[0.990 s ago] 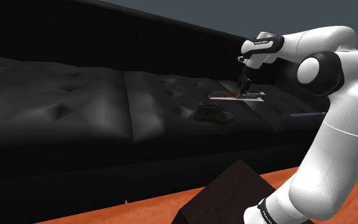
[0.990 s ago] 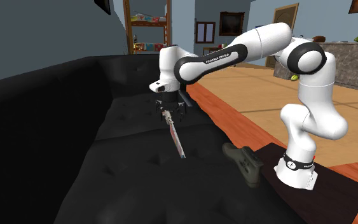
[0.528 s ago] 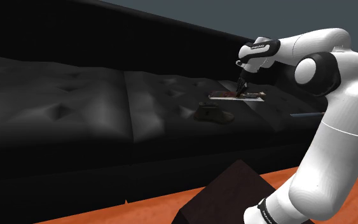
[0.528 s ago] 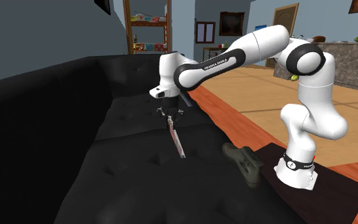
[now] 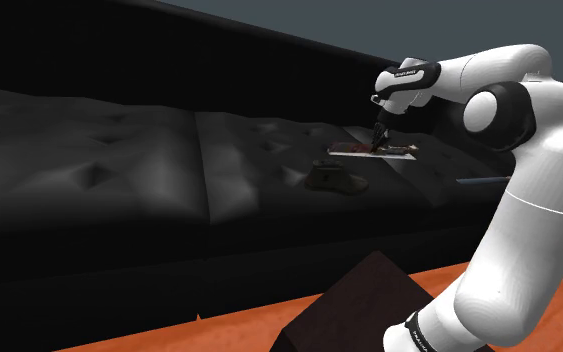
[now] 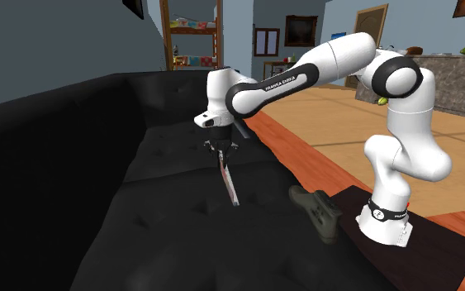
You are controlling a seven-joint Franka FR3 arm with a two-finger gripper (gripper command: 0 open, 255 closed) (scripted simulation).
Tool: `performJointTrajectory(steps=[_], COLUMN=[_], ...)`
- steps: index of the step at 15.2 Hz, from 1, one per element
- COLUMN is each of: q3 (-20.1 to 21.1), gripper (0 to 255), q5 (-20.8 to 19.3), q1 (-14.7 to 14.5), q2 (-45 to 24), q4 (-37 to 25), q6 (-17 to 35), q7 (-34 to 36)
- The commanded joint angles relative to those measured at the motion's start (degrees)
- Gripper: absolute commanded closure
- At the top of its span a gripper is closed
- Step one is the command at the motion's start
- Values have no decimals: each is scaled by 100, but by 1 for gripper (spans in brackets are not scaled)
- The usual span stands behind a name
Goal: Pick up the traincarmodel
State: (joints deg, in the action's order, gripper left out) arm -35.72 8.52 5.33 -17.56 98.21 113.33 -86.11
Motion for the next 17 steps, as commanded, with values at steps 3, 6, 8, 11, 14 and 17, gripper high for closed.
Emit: performJointTrajectory(steps=[3,6,8,11,14,17], q3=[-20,-35,-44,-56,-66,-69], gripper=[255,255,255,255,255,255], q5=[-45,-79,-98,-118,-130,-132], q1=[-3,-3,-1,8,23,30], q2=[57,103,127,152,164,165], q4=[-161,-337,-463,-665,-883,-971], q6=[-212,-425,-570,-792,-1018,-1107], q7=[23,42,51,61,66,67])
